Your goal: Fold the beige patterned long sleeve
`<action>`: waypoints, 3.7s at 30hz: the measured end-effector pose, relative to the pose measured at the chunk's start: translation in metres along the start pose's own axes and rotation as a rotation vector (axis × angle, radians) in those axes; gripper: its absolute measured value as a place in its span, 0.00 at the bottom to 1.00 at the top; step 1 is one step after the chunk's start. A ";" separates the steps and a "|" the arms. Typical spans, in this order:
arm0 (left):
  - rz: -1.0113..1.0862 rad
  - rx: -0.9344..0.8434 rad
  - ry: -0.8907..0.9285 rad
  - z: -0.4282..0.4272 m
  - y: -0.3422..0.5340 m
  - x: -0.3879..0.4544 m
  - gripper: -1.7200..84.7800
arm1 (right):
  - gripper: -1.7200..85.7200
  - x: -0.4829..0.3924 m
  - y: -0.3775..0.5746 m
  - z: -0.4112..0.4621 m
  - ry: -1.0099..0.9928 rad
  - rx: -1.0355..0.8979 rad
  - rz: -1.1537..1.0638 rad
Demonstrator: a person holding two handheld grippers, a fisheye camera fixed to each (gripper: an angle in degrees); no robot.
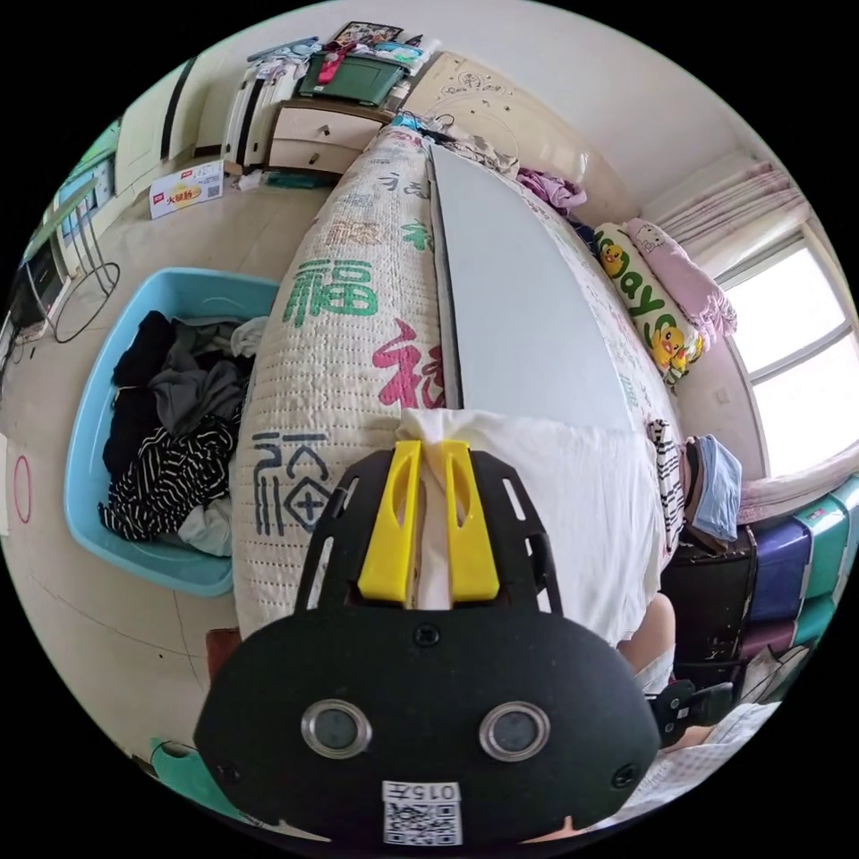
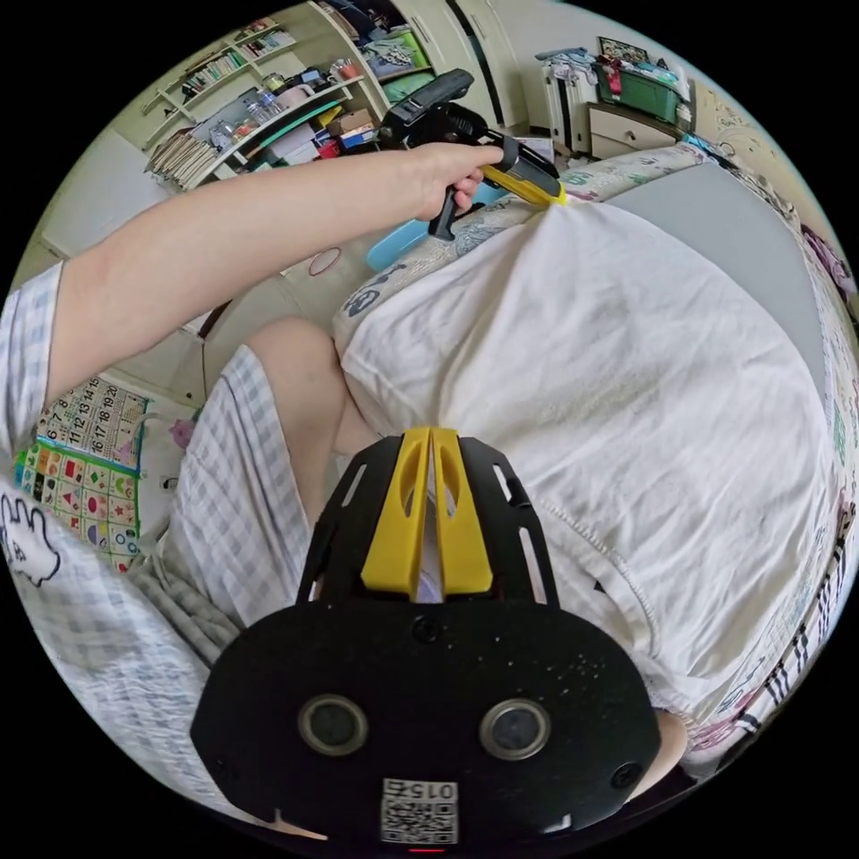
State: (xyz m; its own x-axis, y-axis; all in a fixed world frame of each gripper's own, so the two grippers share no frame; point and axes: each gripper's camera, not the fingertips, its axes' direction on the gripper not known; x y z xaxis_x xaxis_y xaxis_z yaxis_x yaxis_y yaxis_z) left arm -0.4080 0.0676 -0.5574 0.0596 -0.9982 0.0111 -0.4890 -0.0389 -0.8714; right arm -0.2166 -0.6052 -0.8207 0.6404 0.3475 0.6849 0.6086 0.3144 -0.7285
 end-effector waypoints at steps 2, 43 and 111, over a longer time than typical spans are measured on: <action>-0.005 0.023 -0.003 -0.007 0.004 0.006 0.08 | 0.02 -0.010 0.021 -0.005 -0.050 0.038 -0.004; 0.435 -0.437 0.178 0.329 -0.098 0.548 0.09 | 0.10 0.042 0.452 0.123 0.009 0.597 0.826; 0.041 -0.139 0.371 0.053 -0.039 0.099 0.10 | 0.02 -0.086 0.077 -0.153 -0.073 0.233 0.064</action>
State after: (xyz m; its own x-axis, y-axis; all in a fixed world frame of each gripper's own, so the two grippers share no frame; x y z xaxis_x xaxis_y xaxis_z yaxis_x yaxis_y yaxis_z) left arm -0.3373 -0.0272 -0.5485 -0.2684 -0.9471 0.1759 -0.5994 0.0213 -0.8001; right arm -0.1529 -0.7461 -0.9341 0.6333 0.4333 0.6413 0.4386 0.4817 -0.7586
